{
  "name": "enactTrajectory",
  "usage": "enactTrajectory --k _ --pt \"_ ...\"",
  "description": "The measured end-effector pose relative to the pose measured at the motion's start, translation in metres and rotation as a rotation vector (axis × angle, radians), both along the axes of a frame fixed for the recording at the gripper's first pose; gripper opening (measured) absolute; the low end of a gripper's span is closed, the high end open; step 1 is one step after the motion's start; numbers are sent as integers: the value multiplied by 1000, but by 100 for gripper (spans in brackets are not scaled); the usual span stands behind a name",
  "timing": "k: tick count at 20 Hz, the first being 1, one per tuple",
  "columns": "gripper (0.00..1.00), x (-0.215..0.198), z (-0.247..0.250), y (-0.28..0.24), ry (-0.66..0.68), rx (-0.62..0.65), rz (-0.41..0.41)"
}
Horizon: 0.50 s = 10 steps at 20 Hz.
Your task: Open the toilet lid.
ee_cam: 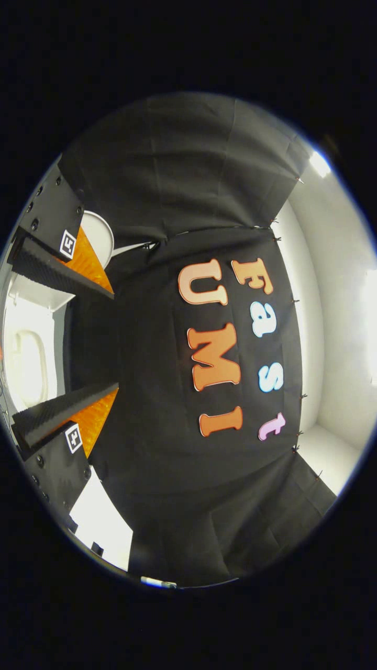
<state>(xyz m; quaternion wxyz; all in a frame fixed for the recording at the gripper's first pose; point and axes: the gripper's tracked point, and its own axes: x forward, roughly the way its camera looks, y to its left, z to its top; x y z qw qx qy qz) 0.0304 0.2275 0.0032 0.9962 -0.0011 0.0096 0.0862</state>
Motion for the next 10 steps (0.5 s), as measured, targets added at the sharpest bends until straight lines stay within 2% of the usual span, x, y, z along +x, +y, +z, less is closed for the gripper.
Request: enactTrajectory --k 10 --pt "98 12 78 -113 -80 -94 -109"
